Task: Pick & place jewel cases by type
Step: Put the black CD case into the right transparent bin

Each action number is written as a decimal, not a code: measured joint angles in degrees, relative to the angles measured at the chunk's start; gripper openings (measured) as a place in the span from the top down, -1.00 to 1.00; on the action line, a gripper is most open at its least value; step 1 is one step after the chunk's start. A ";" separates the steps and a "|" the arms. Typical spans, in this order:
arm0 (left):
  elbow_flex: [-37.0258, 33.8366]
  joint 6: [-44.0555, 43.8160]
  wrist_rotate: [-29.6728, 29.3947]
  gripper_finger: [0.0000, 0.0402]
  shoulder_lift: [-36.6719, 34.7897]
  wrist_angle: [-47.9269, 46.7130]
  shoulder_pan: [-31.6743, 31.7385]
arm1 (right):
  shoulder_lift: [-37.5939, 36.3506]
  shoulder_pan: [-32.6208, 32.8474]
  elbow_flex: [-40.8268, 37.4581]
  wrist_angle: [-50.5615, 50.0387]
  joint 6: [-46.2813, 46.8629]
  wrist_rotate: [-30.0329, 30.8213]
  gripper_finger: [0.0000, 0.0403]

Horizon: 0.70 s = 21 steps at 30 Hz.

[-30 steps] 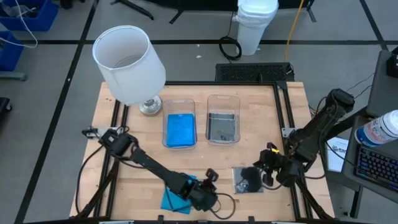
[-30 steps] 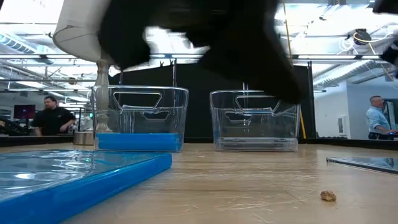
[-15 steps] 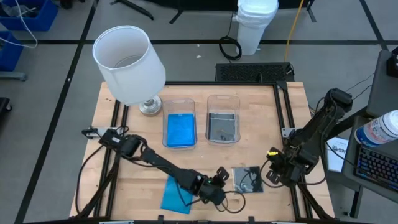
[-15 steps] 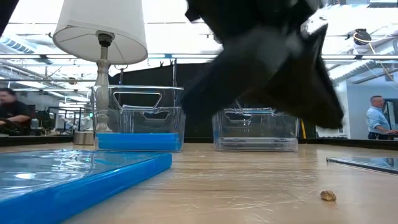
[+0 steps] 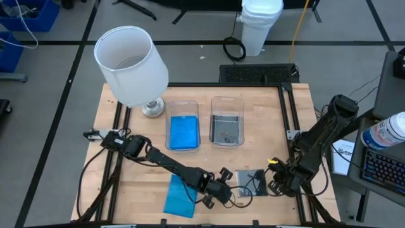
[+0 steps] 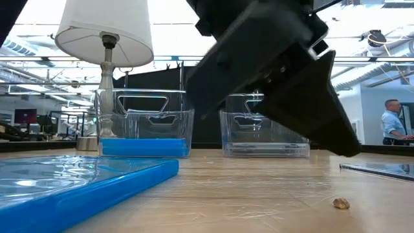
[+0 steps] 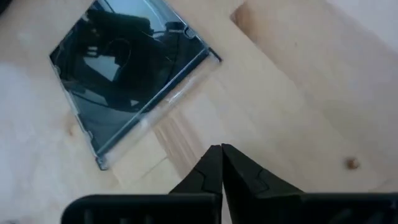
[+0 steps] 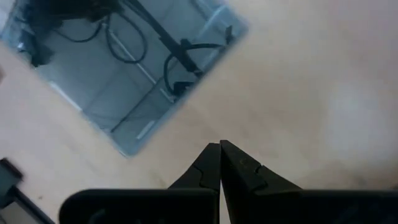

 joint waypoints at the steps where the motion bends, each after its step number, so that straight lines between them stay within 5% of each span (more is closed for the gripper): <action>1: -0.01 -1.49 0.61 0.95 0.00 0.20 0.01 | 0.91 -0.02 0.00 1.53 -0.45 0.04 1.00; 21: 0.04 -13.61 -2.29 0.97 3.65 6.10 1.41 | 14.47 -2.54 0.12 8.25 -4.49 -1.05 1.00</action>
